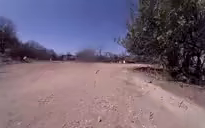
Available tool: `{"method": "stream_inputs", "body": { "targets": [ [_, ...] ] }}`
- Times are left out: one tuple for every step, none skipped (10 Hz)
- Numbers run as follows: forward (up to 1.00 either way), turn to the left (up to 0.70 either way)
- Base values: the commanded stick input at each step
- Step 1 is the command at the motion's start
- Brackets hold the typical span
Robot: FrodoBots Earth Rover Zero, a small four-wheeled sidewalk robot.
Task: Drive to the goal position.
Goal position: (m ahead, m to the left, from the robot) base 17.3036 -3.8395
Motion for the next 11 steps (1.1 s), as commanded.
{"method": "stream_inputs", "body": {
  "targets": [
    [1.00,0.00],
    [1.00,-0.09],
    [1.00,-0.22],
    [1.00,-0.27],
    [1.00,-0.27],
    [1.00,0.00],
    [1.00,0.00],
    [1.00,0.00],
    [1.00,0.00],
    [1.00,0.00],
    [1.00,0.00]
  ]
}}
